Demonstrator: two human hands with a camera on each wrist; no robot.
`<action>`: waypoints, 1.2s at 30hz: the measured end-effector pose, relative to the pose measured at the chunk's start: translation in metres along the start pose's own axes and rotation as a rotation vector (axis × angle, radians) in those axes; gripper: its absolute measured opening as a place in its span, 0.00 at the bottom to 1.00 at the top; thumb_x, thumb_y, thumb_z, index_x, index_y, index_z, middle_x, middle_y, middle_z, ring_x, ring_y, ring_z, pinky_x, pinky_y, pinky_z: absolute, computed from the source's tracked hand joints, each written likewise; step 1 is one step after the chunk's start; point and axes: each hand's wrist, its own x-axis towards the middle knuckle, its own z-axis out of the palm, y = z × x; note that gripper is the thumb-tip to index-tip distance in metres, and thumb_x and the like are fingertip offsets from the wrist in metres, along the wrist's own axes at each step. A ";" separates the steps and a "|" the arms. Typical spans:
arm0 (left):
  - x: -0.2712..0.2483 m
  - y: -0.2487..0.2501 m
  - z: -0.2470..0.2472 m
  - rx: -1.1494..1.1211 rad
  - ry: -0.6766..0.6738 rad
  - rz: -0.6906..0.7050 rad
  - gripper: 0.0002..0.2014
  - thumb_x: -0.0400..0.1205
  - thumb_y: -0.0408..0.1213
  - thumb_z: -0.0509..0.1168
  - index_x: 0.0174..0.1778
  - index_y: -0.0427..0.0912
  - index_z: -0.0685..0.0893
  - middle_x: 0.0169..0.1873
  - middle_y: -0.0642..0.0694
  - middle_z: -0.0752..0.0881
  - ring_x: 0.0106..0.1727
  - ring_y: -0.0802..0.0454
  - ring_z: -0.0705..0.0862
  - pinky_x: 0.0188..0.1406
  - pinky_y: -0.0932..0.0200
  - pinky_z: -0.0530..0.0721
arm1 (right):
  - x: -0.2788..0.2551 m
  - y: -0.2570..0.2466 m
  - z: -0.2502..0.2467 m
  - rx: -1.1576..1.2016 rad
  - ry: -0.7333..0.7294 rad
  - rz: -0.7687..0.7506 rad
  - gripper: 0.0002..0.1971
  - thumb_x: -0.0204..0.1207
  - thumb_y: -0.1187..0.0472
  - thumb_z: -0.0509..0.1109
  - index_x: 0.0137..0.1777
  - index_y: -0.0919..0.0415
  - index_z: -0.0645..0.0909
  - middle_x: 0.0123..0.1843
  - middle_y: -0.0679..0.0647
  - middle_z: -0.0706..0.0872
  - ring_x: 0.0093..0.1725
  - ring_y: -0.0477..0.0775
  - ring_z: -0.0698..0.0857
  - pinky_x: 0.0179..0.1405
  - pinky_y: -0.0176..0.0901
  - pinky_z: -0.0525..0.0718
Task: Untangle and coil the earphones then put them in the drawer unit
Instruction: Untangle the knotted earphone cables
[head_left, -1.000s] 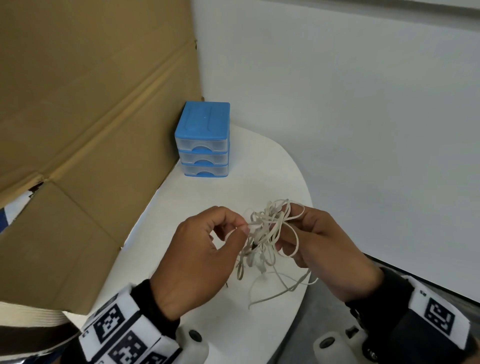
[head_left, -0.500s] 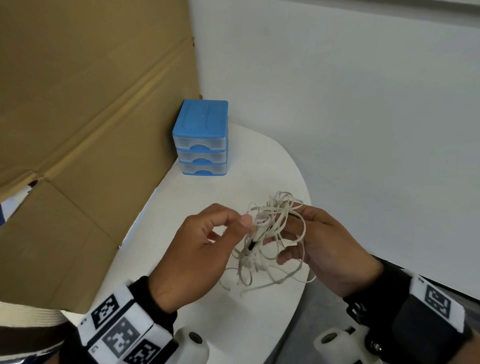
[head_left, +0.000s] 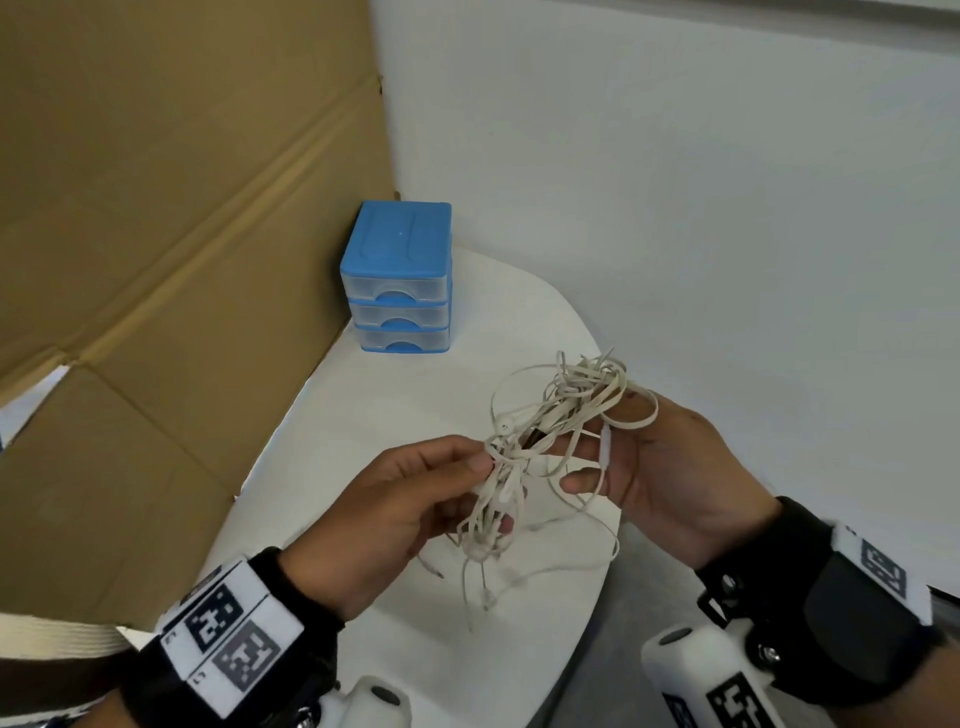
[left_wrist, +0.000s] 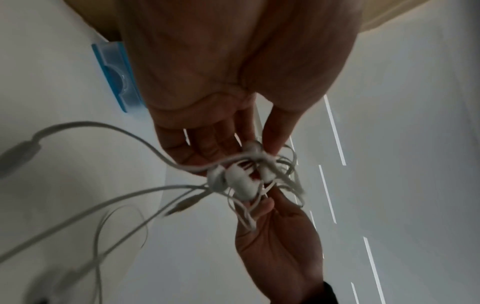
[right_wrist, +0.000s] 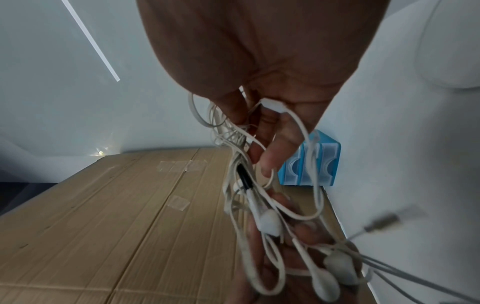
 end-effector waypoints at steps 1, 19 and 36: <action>0.000 0.000 -0.002 0.001 0.001 0.010 0.19 0.68 0.43 0.74 0.49 0.34 0.89 0.44 0.35 0.87 0.42 0.43 0.82 0.42 0.60 0.82 | 0.000 0.000 -0.001 -0.003 0.001 -0.004 0.16 0.70 0.57 0.63 0.53 0.64 0.84 0.44 0.62 0.90 0.39 0.58 0.91 0.24 0.41 0.86; -0.006 0.021 0.001 0.311 0.210 0.384 0.11 0.58 0.37 0.80 0.34 0.42 0.90 0.30 0.44 0.91 0.32 0.47 0.86 0.34 0.57 0.85 | 0.003 -0.001 -0.007 0.057 -0.114 -0.060 0.32 0.54 0.46 0.84 0.56 0.63 0.86 0.54 0.66 0.90 0.49 0.64 0.92 0.26 0.41 0.87; -0.009 0.026 0.002 0.396 0.110 0.379 0.04 0.78 0.36 0.72 0.48 0.46 0.88 0.41 0.42 0.92 0.44 0.37 0.87 0.50 0.46 0.85 | -0.005 -0.008 0.002 -0.053 -0.102 -0.060 0.25 0.63 0.53 0.82 0.56 0.68 0.84 0.48 0.67 0.90 0.45 0.66 0.92 0.26 0.44 0.88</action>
